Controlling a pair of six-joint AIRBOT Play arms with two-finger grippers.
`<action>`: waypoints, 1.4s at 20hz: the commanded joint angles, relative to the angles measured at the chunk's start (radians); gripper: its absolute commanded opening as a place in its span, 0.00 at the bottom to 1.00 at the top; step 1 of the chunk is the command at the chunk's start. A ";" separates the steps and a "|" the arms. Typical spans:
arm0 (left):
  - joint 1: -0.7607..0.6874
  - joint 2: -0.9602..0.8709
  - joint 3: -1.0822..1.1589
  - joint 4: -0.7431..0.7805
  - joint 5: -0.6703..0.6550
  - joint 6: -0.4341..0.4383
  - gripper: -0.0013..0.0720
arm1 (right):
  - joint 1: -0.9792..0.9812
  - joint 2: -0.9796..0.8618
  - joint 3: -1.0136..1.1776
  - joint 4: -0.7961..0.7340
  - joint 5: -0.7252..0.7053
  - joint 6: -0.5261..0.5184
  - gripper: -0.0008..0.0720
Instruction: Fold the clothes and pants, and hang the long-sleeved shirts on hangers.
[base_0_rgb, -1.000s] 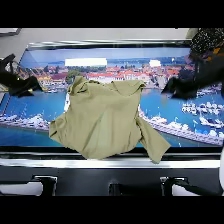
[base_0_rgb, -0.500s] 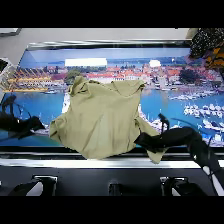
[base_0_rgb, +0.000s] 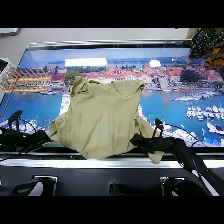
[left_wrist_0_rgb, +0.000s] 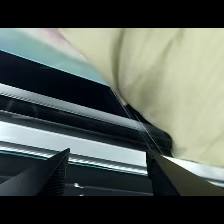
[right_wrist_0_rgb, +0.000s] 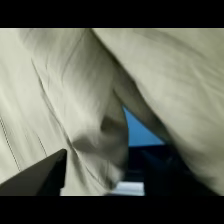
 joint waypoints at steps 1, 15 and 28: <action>0.001 0.008 -0.077 -0.110 0.047 0.062 0.77 | 0.010 -0.072 -0.002 0.069 0.094 0.026 0.46; -0.086 -0.118 -0.277 -0.330 0.348 0.253 0.77 | 0.010 0.194 -0.002 0.080 -0.123 0.100 0.07; -0.235 -0.216 -0.190 -0.343 0.364 0.238 0.06 | 0.010 0.403 0.012 0.070 -0.328 0.229 0.07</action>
